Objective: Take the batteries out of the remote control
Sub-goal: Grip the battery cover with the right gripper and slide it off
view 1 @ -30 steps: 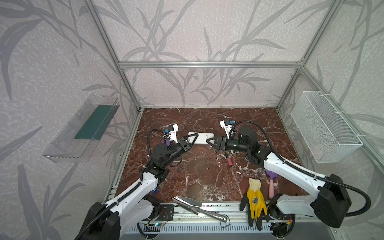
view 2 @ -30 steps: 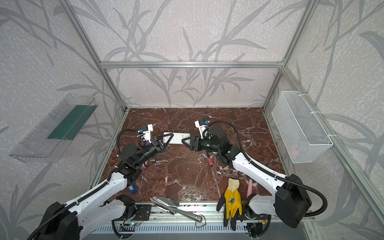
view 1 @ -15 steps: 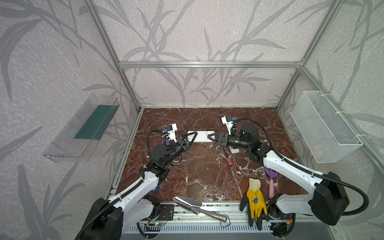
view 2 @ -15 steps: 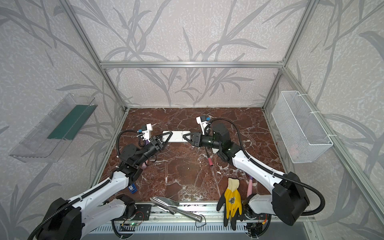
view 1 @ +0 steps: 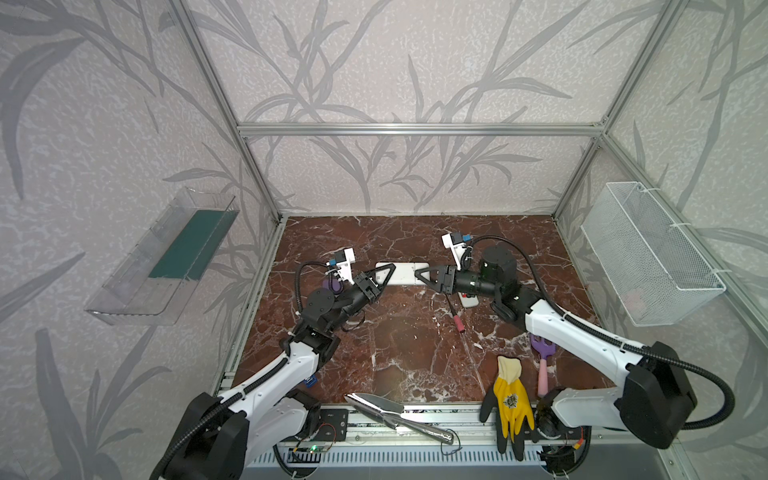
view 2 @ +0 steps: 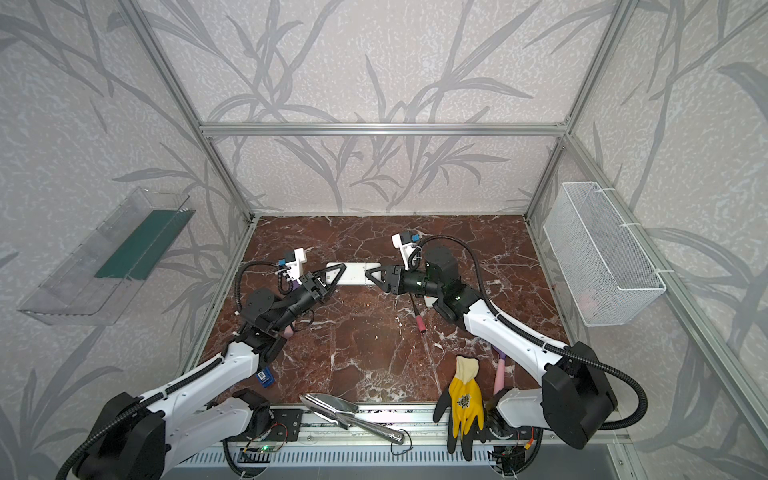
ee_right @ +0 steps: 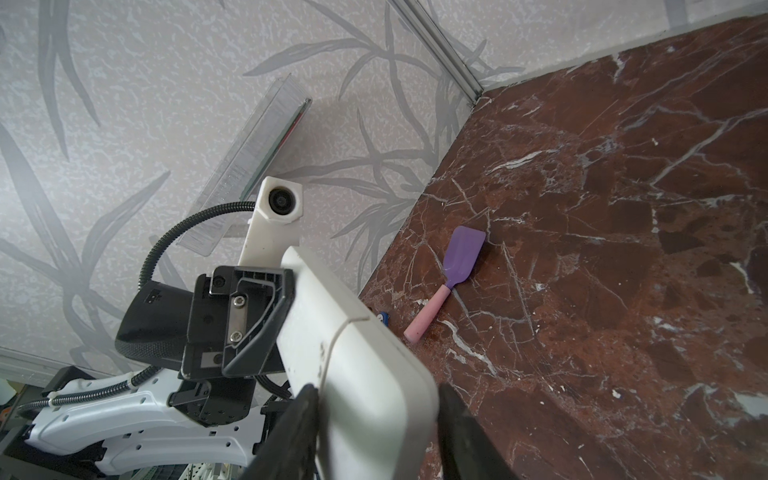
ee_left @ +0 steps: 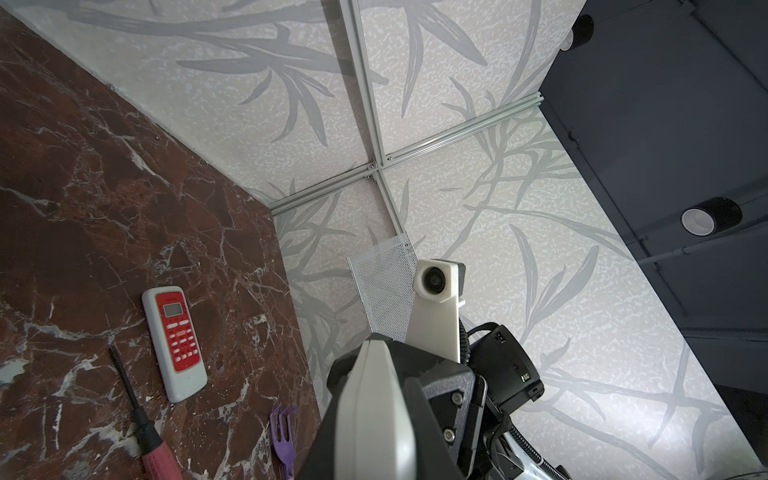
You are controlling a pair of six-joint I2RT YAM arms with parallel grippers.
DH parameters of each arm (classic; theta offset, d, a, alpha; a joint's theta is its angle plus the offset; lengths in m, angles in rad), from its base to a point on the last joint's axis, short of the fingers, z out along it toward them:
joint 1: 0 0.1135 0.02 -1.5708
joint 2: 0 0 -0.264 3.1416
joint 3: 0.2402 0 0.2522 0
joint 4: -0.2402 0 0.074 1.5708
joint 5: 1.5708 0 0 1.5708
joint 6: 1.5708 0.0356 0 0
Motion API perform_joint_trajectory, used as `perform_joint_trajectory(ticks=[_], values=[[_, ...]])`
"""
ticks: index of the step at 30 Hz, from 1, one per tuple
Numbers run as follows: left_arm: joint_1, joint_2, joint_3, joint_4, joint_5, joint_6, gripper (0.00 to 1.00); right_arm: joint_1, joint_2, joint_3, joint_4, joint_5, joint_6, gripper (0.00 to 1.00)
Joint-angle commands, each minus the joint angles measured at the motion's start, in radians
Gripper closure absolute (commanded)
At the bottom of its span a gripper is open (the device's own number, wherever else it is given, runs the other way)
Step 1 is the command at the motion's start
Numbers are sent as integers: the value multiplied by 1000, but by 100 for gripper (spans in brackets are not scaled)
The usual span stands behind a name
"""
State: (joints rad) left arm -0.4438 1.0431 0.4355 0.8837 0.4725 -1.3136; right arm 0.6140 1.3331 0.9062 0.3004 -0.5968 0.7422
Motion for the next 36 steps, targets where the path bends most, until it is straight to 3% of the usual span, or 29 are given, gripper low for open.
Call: perform_joint_trajectory(ticks=[1, 13, 21, 36], values=[[-7, -1, 3, 79, 19, -45, 100, -3, 8, 31, -74, 28, -45, 49], [-7, 36, -9, 78, 19, -58, 100, -3, -47, 94, -280, 89, -220, 36], [-7, 55, -11, 65, 25, -41, 100, -13, -74, 109, -357, 104, -283, 34], [-7, 68, -11, 87, 40, -42, 100, -21, 4, 109, -267, 66, -214, 53]])
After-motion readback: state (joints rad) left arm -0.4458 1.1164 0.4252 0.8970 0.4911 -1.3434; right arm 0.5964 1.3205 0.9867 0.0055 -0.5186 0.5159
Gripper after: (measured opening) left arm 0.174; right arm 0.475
